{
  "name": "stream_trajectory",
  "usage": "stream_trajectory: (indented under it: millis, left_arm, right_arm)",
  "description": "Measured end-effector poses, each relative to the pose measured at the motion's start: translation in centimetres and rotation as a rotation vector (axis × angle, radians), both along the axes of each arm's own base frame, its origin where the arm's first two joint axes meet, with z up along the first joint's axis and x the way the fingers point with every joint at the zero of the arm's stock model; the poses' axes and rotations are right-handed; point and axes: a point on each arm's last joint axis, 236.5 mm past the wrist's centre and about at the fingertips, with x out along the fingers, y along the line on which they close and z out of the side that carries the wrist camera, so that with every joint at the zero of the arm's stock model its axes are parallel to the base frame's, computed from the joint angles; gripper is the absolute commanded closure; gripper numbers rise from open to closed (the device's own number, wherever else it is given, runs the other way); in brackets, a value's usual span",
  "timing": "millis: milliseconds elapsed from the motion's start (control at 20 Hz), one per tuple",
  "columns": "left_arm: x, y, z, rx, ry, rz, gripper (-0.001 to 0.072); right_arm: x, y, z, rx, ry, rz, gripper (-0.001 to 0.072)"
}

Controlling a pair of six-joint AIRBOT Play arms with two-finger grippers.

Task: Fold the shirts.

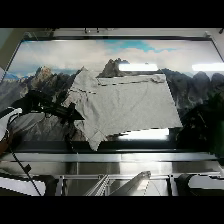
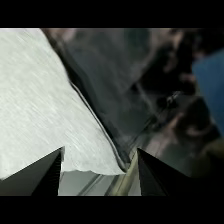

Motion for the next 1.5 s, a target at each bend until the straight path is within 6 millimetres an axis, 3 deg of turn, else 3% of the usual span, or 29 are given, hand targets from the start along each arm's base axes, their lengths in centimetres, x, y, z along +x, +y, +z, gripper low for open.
stream_trajectory:
  millis: [250, 450, 500, 550, 650, 800, 900, 1000, 1150, 1300, 1450, 1500]
  left_arm:
    - [-0.9, 0.0, 0.9, -0.040, 0.005, -0.044, 0.0687]
    - [-1.2, -0.1, 1.2, -0.055, 0.008, -0.058, 0.0687]
    - [-1.3, -0.1, 1.3, -0.057, 0.011, -0.061, 0.0687]
    - [-1.3, -0.1, 1.3, -0.058, 0.011, -0.061, 0.0686]
    - [-1.4, -0.1, 1.4, -0.061, 0.013, -0.065, 0.0686]
    - [-1.6, -0.6, 2.5, -0.106, -0.003, -0.084, 0.0686]
    - [-1.7, -1.5, 5.1, -0.191, -0.060, -0.109, 0.0686]
    - [-2.1, -2.8, 10.2, -0.340, -0.181, -0.164, 0.0686]
    - [-3.1, -3.6, 20.3, -0.494, -0.500, -0.229, 0.0686]
    - [-5.5, -2.4, 31.2, -0.462, -0.916, -0.293, 0.0685]
    - [-8.4, 0.0, 40.3, -0.254, -1.302, -0.300, 0.0685]
    - [-9.1, 0.8, 42.6, -0.164, -1.399, -0.286, 0.0685]
  right_arm:
    - [-1.6, 2.4, -1.5, 0.109, 0.040, 0.051, 0.0218]
    - [-1.6, 5.5, -2.1, 0.174, 0.044, 0.129, 0.0255]
    - [-1.4, 6.4, -2.2, 0.184, 0.039, 0.153, 0.0478]
    - [-1.3, 7.0, -2.4, 0.181, 0.031, 0.175, 0.0627]
    - [-0.8, 8.2, -2.2, 0.200, -0.003, 0.211, 0.0696]
    - [0.7, 10.4, 1.5, 0.316, -0.116, 0.221, 0.0697]
    - [1.7, 11.3, 5.2, 0.370, -0.228, 0.233, 0.0697]
    - [2.4, 12.3, 10.4, 0.414, -0.387, 0.257, 0.0696]
    - [2.7, 13.6, 22.7, 0.437, -0.793, 0.277, 0.0696]
    - [0.4, 13.1, 36.2, 0.323, -1.280, 0.223, 0.0697]
    - [-3.0, 11.5, 45.8, 0.040, -1.635, 0.096, 0.0697]
    - [-4.1, 11.2, 48.0, -0.062, -1.714, 0.055, 0.0697]
